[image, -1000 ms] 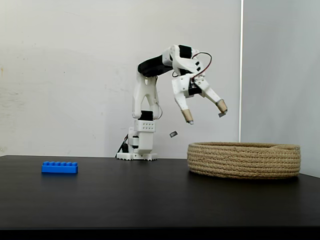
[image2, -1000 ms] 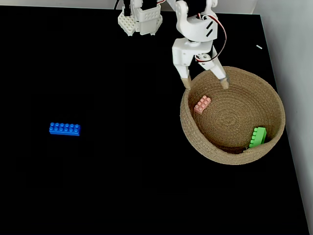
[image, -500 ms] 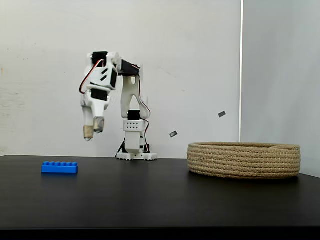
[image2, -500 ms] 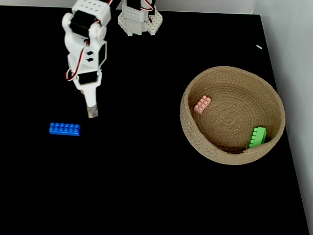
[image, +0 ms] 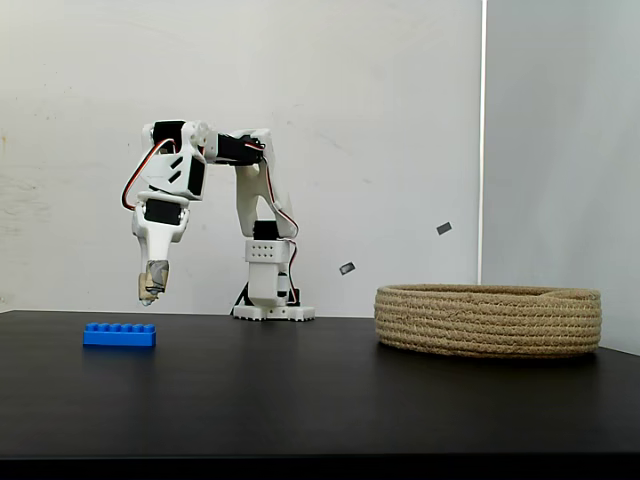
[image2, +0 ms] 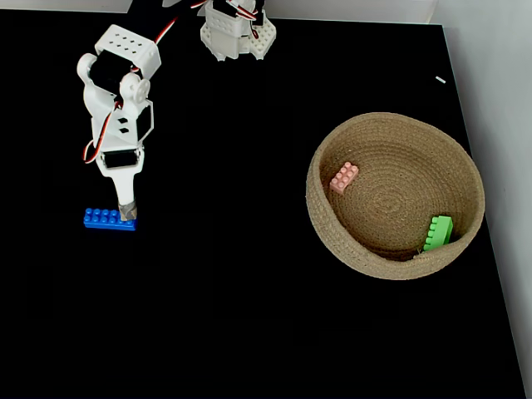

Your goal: Place the lego blocks in the tray

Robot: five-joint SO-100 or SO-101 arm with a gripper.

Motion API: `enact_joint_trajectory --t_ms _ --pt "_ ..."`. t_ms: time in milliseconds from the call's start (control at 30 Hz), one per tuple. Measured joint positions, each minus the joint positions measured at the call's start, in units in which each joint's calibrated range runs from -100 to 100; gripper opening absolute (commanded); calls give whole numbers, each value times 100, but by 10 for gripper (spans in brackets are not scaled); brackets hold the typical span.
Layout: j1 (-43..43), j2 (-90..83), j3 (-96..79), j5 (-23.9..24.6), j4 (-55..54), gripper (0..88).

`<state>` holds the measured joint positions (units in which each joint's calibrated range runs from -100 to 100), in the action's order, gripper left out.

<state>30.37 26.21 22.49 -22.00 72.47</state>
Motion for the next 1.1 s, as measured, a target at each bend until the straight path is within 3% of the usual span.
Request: enact_joint_trajectory --t_ms 1100 --pt "179 1272 1193 137 -130 277"
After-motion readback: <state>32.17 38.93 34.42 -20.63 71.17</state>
